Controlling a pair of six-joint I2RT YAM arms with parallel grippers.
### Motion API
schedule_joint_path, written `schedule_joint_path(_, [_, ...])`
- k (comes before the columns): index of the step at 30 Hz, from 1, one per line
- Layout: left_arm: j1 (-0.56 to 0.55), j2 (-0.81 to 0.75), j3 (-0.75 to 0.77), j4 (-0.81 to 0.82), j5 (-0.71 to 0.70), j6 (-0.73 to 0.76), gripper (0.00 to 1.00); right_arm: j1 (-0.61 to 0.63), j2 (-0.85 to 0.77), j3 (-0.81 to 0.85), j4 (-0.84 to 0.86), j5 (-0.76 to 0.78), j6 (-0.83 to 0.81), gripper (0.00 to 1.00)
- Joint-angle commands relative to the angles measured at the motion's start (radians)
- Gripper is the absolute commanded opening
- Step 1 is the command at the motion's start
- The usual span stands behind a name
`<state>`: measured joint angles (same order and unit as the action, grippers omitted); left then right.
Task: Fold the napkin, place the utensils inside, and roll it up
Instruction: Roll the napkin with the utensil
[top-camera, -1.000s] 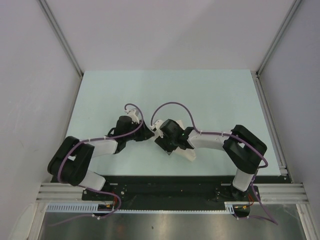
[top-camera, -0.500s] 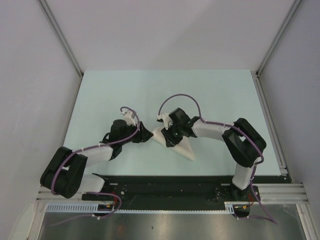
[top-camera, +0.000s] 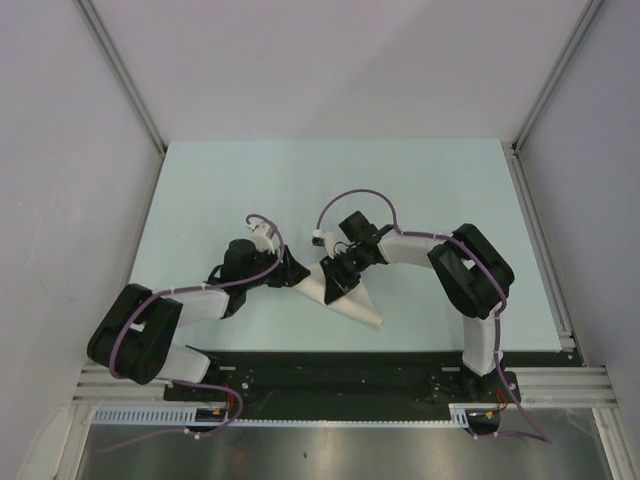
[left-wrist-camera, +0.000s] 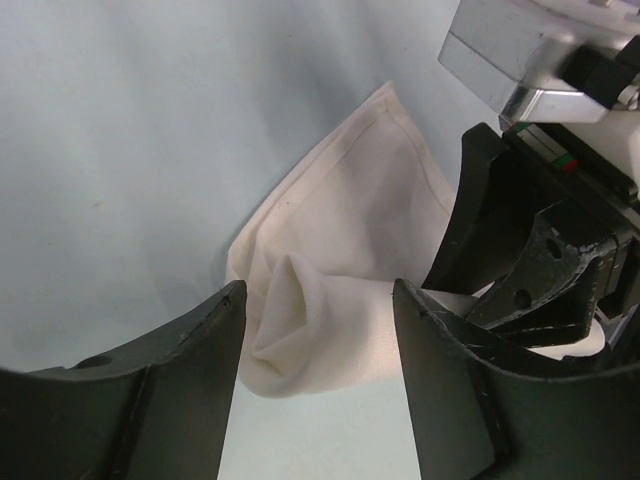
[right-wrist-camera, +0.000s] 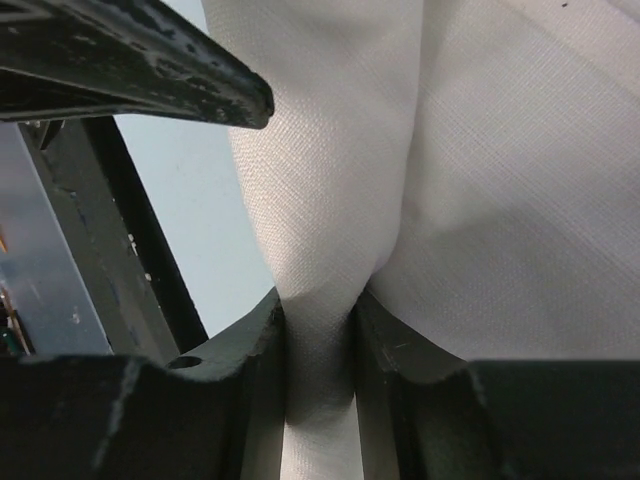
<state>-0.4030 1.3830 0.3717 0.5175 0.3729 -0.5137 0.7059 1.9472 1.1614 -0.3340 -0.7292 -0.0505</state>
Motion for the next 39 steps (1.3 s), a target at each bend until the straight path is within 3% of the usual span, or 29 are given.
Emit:
schedule_joint_path(1, [0.004, 0.024, 0.009, 0.03, 0.023, 0.023, 0.59, -0.005, 0.044, 0.027, -0.051, -0.068, 0.008, 0.32])
schedule_joint_path(6, [0.004, 0.039, 0.012, -0.008, -0.028, 0.007, 0.29, -0.011, 0.047, 0.035, -0.051, -0.07, 0.009, 0.34])
schedule_joint_path(7, [0.004, 0.045, 0.012, -0.017, -0.037, 0.004, 0.17, -0.014, 0.042, 0.037, -0.051, -0.07, 0.009, 0.35])
schedule_joint_path(10, [0.007, 0.06, 0.022, -0.054, -0.071, -0.006, 0.01, -0.022, 0.029, 0.044, -0.056, -0.059, 0.018, 0.46])
schedule_joint_path(13, [0.012, 0.07, 0.044, -0.091, -0.089, 0.001, 0.0, -0.039, -0.013, 0.064, -0.076, -0.021, 0.029, 0.57])
schedule_joint_path(19, [0.013, 0.082, 0.064, -0.105, -0.071, 0.009, 0.0, -0.043, -0.161, 0.07, -0.085, 0.134, 0.046, 0.64])
schedule_joint_path(27, [0.021, 0.126, 0.113, -0.142, -0.065, 0.006, 0.0, 0.142, -0.379, -0.032, -0.019, 0.497, -0.02, 0.67])
schedule_joint_path(32, [0.03, 0.145, 0.128, -0.152, -0.063, -0.006, 0.0, 0.231, -0.383, -0.094, 0.029, 0.623, -0.023, 0.67])
schedule_joint_path(39, [0.038, 0.163, 0.147, -0.157, -0.052, -0.008, 0.0, 0.285, -0.304, -0.101, 0.041, 0.672, -0.043, 0.67])
